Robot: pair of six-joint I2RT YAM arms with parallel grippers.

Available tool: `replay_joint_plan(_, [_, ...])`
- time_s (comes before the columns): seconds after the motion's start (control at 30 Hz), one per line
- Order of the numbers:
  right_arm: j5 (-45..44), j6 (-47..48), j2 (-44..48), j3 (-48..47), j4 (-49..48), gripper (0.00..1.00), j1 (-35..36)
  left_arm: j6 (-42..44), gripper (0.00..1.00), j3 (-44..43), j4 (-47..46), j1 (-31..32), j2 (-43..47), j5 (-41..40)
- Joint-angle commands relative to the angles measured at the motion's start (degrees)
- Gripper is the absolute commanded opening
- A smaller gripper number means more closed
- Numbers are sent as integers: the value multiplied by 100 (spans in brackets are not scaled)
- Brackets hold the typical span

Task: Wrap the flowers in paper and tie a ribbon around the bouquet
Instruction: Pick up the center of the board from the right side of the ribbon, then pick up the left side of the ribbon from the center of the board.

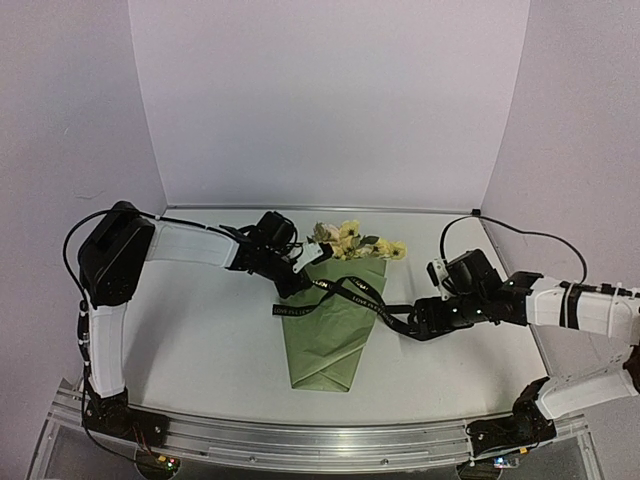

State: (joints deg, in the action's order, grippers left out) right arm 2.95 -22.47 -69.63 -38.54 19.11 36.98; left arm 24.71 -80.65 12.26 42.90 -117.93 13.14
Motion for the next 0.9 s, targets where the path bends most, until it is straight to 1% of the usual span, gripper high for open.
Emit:
replay_joint_plan(0.0, [409, 290, -135, 30, 111, 81, -346, -511, 0, 241, -651, -54, 637, -316])
replay_joint_plan(0.07, [478, 38, -259, 13, 111, 80, -651, -613, 0, 317, -707, -70, 721, -369])
replay_joint_plan(0.17, [570, -480, -461, -67, 145, 73, -1076, -715, 0, 417, -721, -71, 808, -399])
replay_joint_plan(0.23, [496, -646, -597, -147, 175, 69, -1142, -753, 0, 475, -736, -71, 858, -335])
replay_joint_plan(0.3, [501, -581, -735, -264, 278, 67, -1156, -774, 0, 494, -736, -71, 844, -261])
replay_joint_plan(0.4, [20, -533, -936, -386, 558, 63, -1187, -770, 0, 419, -625, -71, 775, -208])
replay_joint_plan(0.5, [-224, -870, -1182, -625, 1097, 58, -1315, -802, 0, 384, -599, -71, 769, -340])
replay_joint_plan(0.63, [-266, -1139, -1323, -720, 1174, 57, -1323, -859, 0, 455, -729, -80, 880, -532])
replay_joint_plan(0.87, [-295, -1185, -1381, -824, 1318, 59, -1323, -956, 0, 644, -802, -100, 1076, -861])
